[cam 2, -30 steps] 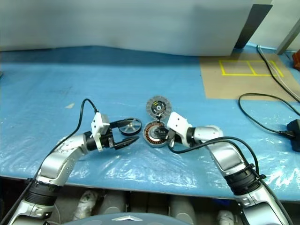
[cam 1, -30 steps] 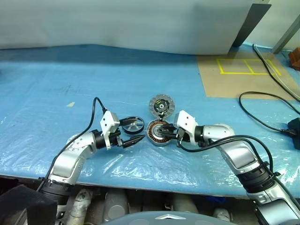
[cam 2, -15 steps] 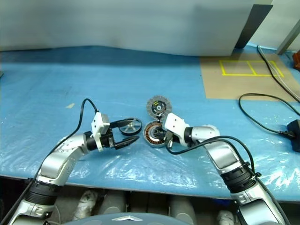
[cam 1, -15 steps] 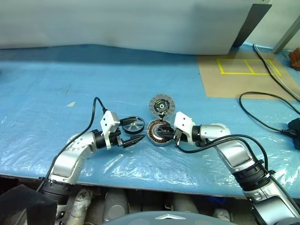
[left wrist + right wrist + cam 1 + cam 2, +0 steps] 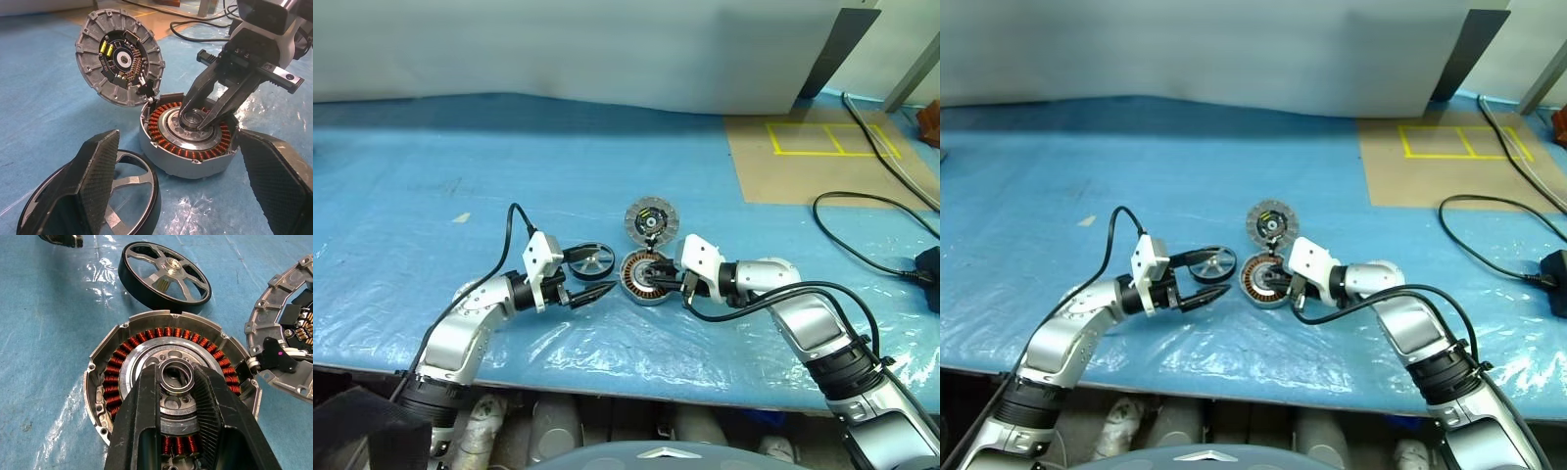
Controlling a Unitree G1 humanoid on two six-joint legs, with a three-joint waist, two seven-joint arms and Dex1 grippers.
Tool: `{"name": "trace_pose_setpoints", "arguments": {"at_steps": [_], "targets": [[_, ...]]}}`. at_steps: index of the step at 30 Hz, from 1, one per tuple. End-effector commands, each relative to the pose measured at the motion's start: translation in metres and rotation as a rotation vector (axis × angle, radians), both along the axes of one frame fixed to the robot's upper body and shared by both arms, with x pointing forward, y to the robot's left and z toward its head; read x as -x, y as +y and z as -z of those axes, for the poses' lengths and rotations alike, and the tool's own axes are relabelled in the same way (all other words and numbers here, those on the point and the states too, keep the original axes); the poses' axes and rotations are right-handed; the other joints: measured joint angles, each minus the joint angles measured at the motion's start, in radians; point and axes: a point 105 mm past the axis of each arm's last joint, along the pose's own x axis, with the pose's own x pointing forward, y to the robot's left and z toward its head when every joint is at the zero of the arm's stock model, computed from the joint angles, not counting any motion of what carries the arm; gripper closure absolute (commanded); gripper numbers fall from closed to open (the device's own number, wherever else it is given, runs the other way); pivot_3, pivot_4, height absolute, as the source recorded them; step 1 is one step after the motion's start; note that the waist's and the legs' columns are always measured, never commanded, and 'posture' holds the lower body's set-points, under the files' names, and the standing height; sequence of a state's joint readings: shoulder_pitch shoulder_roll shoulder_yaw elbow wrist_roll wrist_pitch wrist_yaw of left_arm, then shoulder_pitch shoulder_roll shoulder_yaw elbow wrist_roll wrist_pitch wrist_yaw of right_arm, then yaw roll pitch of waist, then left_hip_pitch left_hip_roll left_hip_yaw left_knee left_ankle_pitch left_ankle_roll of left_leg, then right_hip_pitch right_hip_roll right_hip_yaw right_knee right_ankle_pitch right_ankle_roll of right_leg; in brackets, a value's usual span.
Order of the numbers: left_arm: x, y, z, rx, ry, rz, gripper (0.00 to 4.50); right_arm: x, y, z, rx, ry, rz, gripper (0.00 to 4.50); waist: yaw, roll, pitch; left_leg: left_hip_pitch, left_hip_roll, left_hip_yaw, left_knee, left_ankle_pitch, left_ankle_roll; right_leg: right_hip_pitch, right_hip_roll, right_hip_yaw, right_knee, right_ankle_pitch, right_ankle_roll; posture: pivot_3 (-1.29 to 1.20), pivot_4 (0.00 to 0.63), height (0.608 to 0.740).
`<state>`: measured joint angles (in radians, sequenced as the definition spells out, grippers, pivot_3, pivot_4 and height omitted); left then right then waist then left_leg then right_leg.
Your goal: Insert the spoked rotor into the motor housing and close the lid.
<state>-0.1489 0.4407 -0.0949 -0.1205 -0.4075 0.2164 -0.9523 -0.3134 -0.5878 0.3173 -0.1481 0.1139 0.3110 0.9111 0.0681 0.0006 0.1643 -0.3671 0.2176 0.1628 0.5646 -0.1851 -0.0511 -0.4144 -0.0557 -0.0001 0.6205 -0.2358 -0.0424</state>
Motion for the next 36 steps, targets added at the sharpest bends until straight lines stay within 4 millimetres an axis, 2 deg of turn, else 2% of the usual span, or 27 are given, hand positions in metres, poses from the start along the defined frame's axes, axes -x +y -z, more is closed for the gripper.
{"name": "trace_pose_setpoints", "arguments": {"at_steps": [1, 13, 14, 18, 23, 29, 32, 36], "targets": [[0.001, -0.001, -0.005, 0.005, -0.033, 0.012, 0.47, -0.001, 0.002, 0.0, 0.006, -0.016, -0.005, 3.9, 0.0, 0.0, 0.0, 0.0, 0.0, 0.0, 0.0, 0.0, 0.0, 0.0, 0.0, 0.0, 0.0, 0.0, 0.0, 0.0, 0.15, 0.74], [-0.001, 0.0, -0.004, 0.001, -0.036, 0.006, 0.47, -0.002, -0.003, 0.005, 0.036, -0.015, -0.004, 3.9, 0.0, 0.0, 0.0, 0.0, 0.0, 0.0, 0.0, 0.0, 0.0, 0.0, 0.0, 0.0, 0.0, 0.0, 0.0, 0.0, 0.15, 0.74], [-0.001, 0.0, -0.004, 0.002, -0.036, 0.006, 0.47, -0.002, -0.002, 0.004, 0.031, -0.016, -0.008, 3.18, 0.0, 0.0, 0.0, 0.0, 0.0, 0.0, 0.0, 0.0, 0.0, 0.0, 0.0, 0.0, 0.0, 0.0, 0.0, 0.0, 0.15, 0.74], [-0.001, 0.0, -0.004, 0.005, -0.037, 0.005, 0.47, 0.0, 0.004, -0.002, -0.003, -0.012, -0.014, 1.94, 0.0, 0.0, 0.0, 0.0, 0.0, 0.0, 0.0, 0.0, 0.0, 0.001, 0.0, 0.0, 0.0, 0.0, 0.0, 0.0, 0.15, 0.74], [0.0, 0.0, -0.005, 0.005, -0.036, 0.003, 0.47, 0.0, 0.004, -0.015, -0.044, -0.017, -0.013, 1.94, 0.0, 0.0, 0.0, 0.0, 0.0, 0.0, 0.0, 0.0, 0.0, 0.0, 0.0, 0.0, 0.0, 0.0, 0.0, 0.0, 0.15, 0.74], [-0.001, -0.001, -0.007, 0.009, -0.038, 0.002, 0.47, -0.006, 0.012, -0.046, -0.163, -0.046, 0.012, 1.94, -0.001, 0.0, 0.0, 0.0, 0.0, 0.0, 0.0, 0.0, 0.0, 0.0, 0.0, 0.0, 0.0, 0.0, 0.0, 0.0, 0.15, 0.74], [-0.002, -0.001, -0.008, 0.01, -0.038, 0.001, 0.47, -0.009, 0.016, -0.054, -0.224, -0.028, 0.024, 2.55, 0.0, 0.0, 0.0, 0.0, 0.0, 0.0, 0.0, 0.0, 0.0, 0.0, 0.0, 0.0, 0.001, 0.0, 0.0, 0.0, 0.15, 0.74], [-0.002, -0.002, -0.009, 0.008, -0.039, 0.004, 0.47, -0.006, 0.019, -0.033, -0.157, -0.004, 0.009, 3.97, 0.001, 0.0, 0.0, 0.0, 0.0, 0.0, 0.0, 0.0, 0.0, 0.0, 0.0, 0.0, 0.0, 0.0, 0.0, 0.0, 0.15, 0.74]]}}
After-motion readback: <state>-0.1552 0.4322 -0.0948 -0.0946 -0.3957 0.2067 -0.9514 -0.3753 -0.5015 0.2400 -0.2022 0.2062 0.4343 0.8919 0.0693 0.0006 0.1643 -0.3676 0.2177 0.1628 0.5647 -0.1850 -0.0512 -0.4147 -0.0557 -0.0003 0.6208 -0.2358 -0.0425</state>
